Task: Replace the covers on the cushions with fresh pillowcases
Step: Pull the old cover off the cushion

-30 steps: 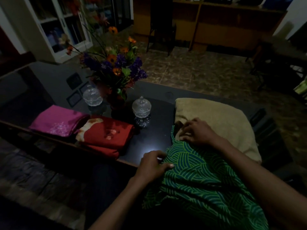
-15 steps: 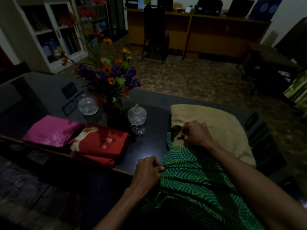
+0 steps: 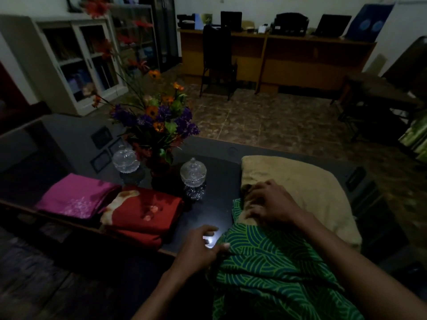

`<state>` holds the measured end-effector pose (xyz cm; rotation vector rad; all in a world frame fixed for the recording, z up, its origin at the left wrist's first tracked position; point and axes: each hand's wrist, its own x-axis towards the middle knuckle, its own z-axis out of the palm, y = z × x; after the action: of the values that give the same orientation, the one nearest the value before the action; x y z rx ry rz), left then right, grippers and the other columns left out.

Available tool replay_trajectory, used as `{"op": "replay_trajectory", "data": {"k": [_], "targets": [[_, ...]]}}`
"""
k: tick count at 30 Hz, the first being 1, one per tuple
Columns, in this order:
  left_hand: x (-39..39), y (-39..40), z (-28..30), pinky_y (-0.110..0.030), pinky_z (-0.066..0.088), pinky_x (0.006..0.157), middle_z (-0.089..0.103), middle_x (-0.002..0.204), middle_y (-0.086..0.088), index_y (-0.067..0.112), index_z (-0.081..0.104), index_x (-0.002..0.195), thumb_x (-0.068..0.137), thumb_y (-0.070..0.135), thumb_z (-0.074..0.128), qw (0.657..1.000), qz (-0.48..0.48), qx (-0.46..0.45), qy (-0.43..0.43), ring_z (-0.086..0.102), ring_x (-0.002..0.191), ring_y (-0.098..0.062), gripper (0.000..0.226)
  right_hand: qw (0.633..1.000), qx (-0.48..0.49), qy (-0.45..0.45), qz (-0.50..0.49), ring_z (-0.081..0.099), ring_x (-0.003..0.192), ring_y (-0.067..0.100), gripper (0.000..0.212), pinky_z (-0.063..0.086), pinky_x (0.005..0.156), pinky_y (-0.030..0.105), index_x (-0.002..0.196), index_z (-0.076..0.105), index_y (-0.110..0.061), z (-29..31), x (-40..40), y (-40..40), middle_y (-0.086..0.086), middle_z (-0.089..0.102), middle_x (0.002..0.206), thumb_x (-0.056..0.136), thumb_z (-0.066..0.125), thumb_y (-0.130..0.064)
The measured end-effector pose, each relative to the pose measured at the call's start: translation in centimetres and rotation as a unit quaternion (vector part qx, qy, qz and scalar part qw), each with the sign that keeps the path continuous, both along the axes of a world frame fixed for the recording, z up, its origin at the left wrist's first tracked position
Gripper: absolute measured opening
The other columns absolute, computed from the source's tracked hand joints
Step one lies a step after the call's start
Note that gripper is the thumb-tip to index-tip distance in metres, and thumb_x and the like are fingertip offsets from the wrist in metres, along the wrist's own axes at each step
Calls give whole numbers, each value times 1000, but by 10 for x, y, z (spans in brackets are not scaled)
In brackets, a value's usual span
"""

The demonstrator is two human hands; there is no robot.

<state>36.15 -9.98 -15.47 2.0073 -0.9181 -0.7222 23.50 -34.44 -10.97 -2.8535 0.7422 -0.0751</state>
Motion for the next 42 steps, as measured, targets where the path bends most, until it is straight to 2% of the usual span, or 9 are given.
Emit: {"op": "replay_trajectory", "data": {"k": [4,7,12,16,20,25,36,38,42], "targets": [[-2,-5,-3,-25,55,86,75,103,15,34,76,107,65,47,89,991,-96,84,-25,65,92,10,46,997,1,53,55,42,110,19,36,42,89,38,100,76,-42,-7,7,17,-20,64,116,79,68,-69],[-4,-4,-1,-11,51,77,77,101,7,25,80,103,68,38,90,995,-79,55,-29,58,77,20,39,995,-57,62,49,43,106,21,25,31,80,36,95,75,-34,-5,11,26,-12,66,101,85,69,-56],[-4,-1,-4,-23,55,82,77,93,11,25,80,101,69,44,89,997,-53,51,1,66,86,9,38,995,-94,27,19,49,107,17,15,27,81,37,92,75,-37,-1,7,28,-13,70,100,86,69,-49],[-8,10,-1,-16,46,54,64,54,19,21,73,63,66,35,93,998,-48,48,16,55,58,16,24,997,-77,-17,-19,50,106,15,10,23,80,35,87,75,-37,-2,1,28,-17,71,103,85,72,-46],[-12,17,-5,-18,30,45,43,39,14,11,51,44,68,26,92,999,0,40,25,37,41,8,50,995,-60,-32,-70,53,107,17,9,33,88,40,87,77,-40,-8,0,31,-18,73,98,82,73,-48],[-18,32,-22,-25,32,51,50,53,1,1,55,54,73,29,88,998,-11,42,48,41,52,-7,47,989,-37,-60,-130,51,112,20,11,32,100,48,85,78,-38,-4,2,32,-17,74,95,86,71,-30],[-17,55,-13,-14,36,53,52,45,17,32,63,47,79,26,85,988,-117,81,66,43,49,12,39,986,-51,-56,-150,50,112,22,5,31,98,47,85,76,-37,1,2,33,-11,72,98,86,72,-33],[-10,46,-5,-14,39,55,59,55,17,33,72,65,77,34,86,992,-85,58,69,48,55,12,18,992,-60,-47,-96,49,111,21,5,31,93,42,89,76,-35,1,-1,34,-12,70,103,86,73,-35],[2,11,0,-24,58,75,74,90,7,19,72,106,64,48,91,999,16,35,16,69,79,-3,54,999,-19,-32,-3,51,117,22,24,33,94,37,106,74,-40,-2,-6,37,-13,65,121,85,72,-51]]}}
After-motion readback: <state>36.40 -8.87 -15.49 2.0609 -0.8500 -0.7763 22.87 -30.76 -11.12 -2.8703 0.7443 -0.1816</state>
